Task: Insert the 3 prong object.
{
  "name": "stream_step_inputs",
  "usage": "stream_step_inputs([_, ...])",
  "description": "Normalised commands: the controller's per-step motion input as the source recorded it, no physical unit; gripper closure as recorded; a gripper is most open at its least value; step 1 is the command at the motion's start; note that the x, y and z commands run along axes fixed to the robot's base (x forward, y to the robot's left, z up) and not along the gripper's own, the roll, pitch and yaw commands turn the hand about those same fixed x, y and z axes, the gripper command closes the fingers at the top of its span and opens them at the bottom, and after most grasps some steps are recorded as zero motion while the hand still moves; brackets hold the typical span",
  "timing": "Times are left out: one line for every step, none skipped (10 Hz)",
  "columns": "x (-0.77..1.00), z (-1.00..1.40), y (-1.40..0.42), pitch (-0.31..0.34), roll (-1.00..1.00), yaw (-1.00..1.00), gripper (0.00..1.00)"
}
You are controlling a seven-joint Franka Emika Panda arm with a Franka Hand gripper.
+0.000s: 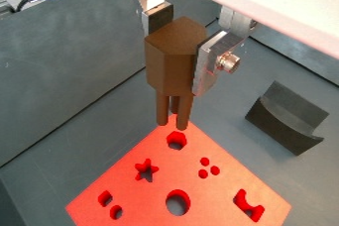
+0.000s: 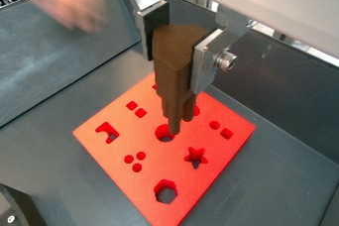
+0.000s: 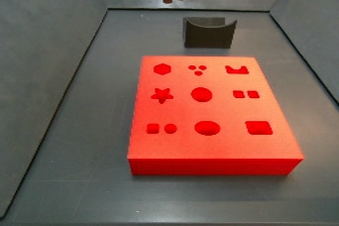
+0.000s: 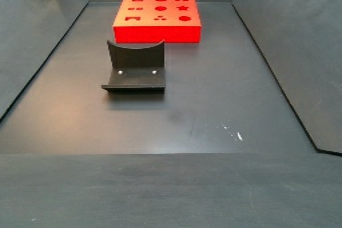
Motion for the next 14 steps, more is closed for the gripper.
stream_step_inputs([0.37,-0.42,0.01,0.0,0.03,0.13,1.0])
stream_step_inputs([0.65,-0.32,0.11,0.0,0.01,0.45,1.0])
stream_step_inputs([0.5,-0.29,0.02,0.0,0.02,0.57,1.0])
stream_step_inputs([0.48,-0.3,0.03,0.0,0.04,0.58,1.0])
stream_step_inputs([0.41,-0.31,0.02,0.0,0.05,0.63,1.0])
stream_step_inputs([0.38,-0.3,0.01,0.0,0.07,0.65,1.0])
stream_step_inputs([0.36,-0.28,0.01,0.0,0.1,0.65,1.0])
stream_step_inputs([0.29,-0.31,0.01,0.0,0.09,0.72,1.0])
stream_step_inputs([0.17,-0.37,0.0,0.0,0.1,0.85,1.0])
stream_step_inputs([0.12,-0.39,0.0,0.001,0.11,0.9,1.0])
stream_step_inputs([0.1,-0.33,0.0,0.0,0.16,0.89,1.0])
stream_step_inputs([0.09,-0.3,0.0,0.0,0.18,0.89,1.0])
stream_step_inputs([0.09,-0.25,0.0,0.021,0.25,0.87,1.0])
stream_step_inputs([0.09,-0.22,0.17,0.051,0.24,0.72,1.0])
